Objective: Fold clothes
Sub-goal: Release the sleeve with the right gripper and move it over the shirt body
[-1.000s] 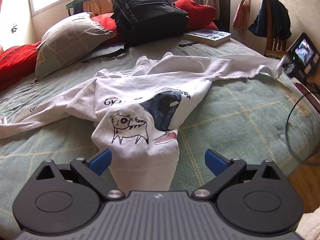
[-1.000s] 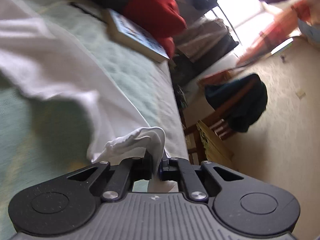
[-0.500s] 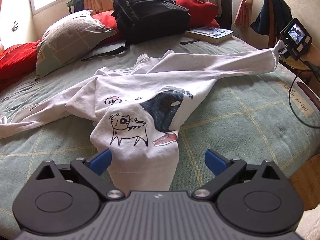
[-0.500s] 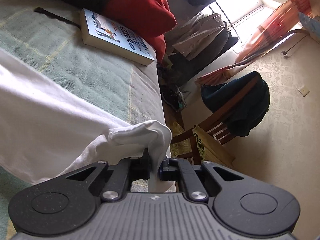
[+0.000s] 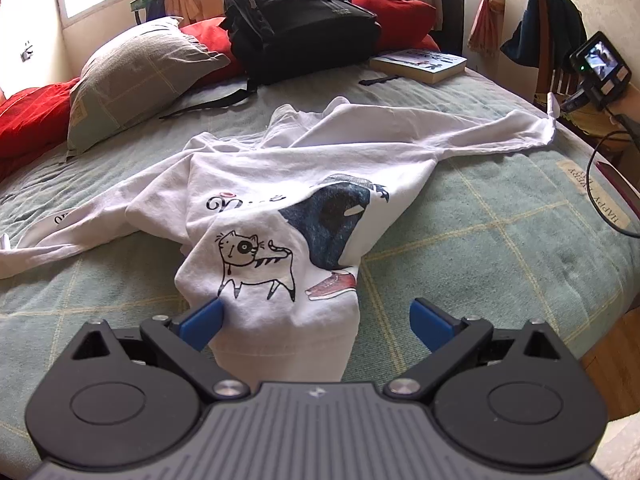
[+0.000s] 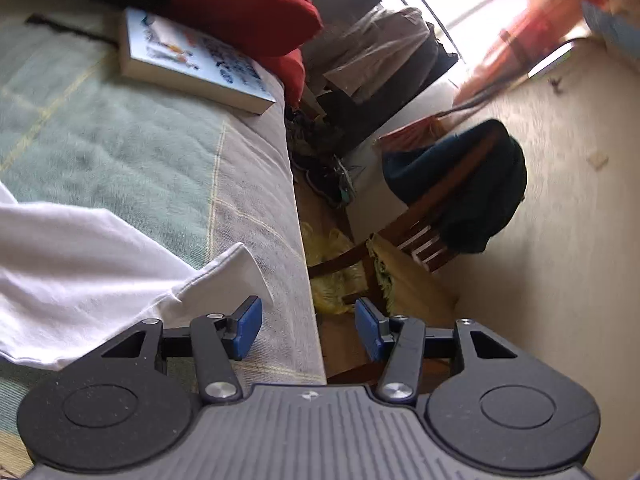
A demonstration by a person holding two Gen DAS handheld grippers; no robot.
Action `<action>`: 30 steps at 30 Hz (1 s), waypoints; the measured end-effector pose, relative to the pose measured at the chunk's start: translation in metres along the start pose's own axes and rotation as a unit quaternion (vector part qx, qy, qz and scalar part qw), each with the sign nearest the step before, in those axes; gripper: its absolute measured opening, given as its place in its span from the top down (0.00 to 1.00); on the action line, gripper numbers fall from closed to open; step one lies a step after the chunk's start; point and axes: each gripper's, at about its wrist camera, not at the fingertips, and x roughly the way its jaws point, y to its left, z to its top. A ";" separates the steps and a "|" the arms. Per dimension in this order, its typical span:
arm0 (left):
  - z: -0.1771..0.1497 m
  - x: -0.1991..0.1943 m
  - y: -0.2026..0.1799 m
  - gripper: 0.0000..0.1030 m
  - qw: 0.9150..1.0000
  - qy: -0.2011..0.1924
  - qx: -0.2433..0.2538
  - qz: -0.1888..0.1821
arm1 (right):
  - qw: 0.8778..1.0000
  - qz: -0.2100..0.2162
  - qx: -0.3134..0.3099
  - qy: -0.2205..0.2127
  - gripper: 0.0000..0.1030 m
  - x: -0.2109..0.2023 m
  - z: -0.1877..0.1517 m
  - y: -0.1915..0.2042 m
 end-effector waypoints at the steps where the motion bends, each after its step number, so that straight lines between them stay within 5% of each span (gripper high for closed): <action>1: 0.000 0.000 0.000 0.04 1.000 0.000 0.000 0.000 | 1.000 0.015 0.018 0.002 0.45 -0.002 0.000 -0.003; 5: 0.000 -0.001 -0.001 0.04 1.000 0.000 0.001 0.001 | 0.985 0.113 0.130 0.007 0.45 -0.010 0.001 -0.017; 9: -0.001 -0.002 0.000 0.04 1.000 0.000 -0.001 0.003 | 0.937 0.216 0.273 0.027 0.46 -0.002 -0.010 -0.029; 14: 0.000 -0.001 -0.001 0.04 1.000 0.001 0.000 0.001 | 0.894 0.290 0.339 0.043 0.60 0.003 -0.022 -0.021; 16: -0.001 -0.001 -0.002 0.04 1.000 0.000 0.002 0.000 | 0.888 0.314 0.334 0.041 0.60 -0.003 -0.021 -0.009; 20: -0.003 -0.003 0.000 0.04 1.000 -0.003 -0.003 -0.003 | 0.895 0.311 0.310 0.072 0.61 0.006 -0.024 0.020; 30: -0.001 -0.012 0.029 0.04 0.998 -0.028 -0.044 -0.020 | 0.919 0.293 0.264 0.030 0.59 -0.057 -0.002 0.040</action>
